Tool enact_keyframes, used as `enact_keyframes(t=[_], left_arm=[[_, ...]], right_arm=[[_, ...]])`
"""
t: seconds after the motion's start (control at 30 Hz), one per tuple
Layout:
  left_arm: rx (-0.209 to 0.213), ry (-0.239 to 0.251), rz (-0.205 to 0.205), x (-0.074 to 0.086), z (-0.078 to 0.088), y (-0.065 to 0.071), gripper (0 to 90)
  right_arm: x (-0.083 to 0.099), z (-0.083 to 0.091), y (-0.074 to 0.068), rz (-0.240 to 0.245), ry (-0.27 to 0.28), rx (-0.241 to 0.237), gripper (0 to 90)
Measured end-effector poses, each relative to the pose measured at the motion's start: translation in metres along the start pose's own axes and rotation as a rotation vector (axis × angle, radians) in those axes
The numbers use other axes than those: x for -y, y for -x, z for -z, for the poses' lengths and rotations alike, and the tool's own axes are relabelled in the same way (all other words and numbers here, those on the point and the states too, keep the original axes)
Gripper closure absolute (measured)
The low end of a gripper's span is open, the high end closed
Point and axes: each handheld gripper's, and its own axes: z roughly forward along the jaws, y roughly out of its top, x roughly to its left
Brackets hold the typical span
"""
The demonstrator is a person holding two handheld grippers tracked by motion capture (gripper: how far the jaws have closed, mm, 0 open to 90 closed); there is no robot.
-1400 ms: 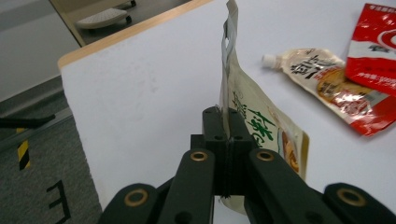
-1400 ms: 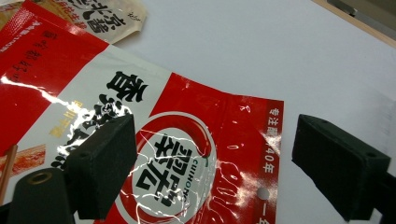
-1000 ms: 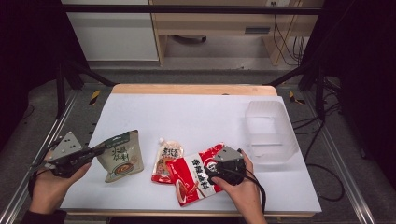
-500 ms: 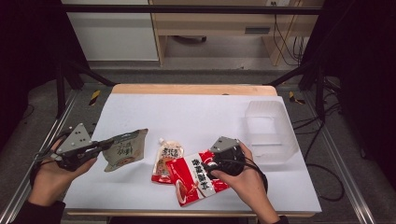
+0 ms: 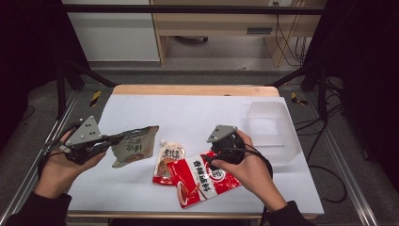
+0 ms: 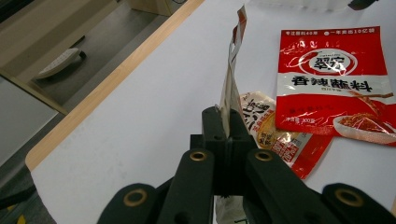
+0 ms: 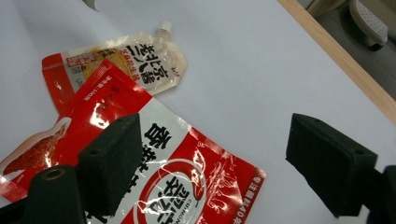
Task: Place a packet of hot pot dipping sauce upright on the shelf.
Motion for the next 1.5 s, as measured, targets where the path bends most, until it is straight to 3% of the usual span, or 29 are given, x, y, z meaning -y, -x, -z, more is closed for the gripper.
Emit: enact_keyframes(t=[0.13, 0.27, 0.47, 0.67, 0.7, 0.77, 0.8, 1.13, 1.27, 1.5], left_arm=[[0.020, 0.006, -0.005, -0.010, -0.008, -0.001, 90.0], [0.034, 0.002, -0.036, -0.026, -0.020, 0.002, 90.0], [0.051, 0.003, -0.065, -0.041, -0.031, 0.007, 90.0], [0.081, 0.011, -0.092, -0.056, -0.045, 0.016, 90.0], [0.093, 0.015, -0.099, -0.061, -0.049, 0.019, 90.0], [0.099, 0.014, -0.103, -0.063, -0.051, 0.021, 90.0], [0.107, 0.016, -0.111, -0.067, -0.056, 0.024, 90.0], [0.161, 0.007, -0.144, -0.077, -0.078, 0.036, 90.0], [0.185, -0.002, -0.162, -0.082, -0.087, 0.041, 90.0], [0.205, -0.004, -0.180, -0.086, -0.093, 0.048, 90.0]], right_arm=[[-0.006, 0.002, 0.006, 0.017, -0.014, -0.030, 21.6], [-0.013, 0.002, 0.010, 0.065, -0.077, -0.092, 21.0], [-0.023, 0.009, 0.017, 0.115, -0.106, -0.085, 11.3], [-0.031, 0.014, 0.023, 0.123, -0.123, -0.088, 9.7], [-0.033, 0.017, 0.023, 0.150, -0.121, -0.083, 11.3], [-0.034, 0.018, 0.023, 0.158, -0.122, -0.079, 12.4], [-0.037, 0.021, 0.022, 0.175, -0.108, -0.078, 17.4], [-0.046, 0.018, 0.021, 0.219, -0.109, -0.081, 26.7], [-0.050, 0.012, 0.018, 0.250, -0.100, -0.109, 31.5], [-0.056, -0.001, 0.012, 0.286, -0.142, -0.152, 46.7]])
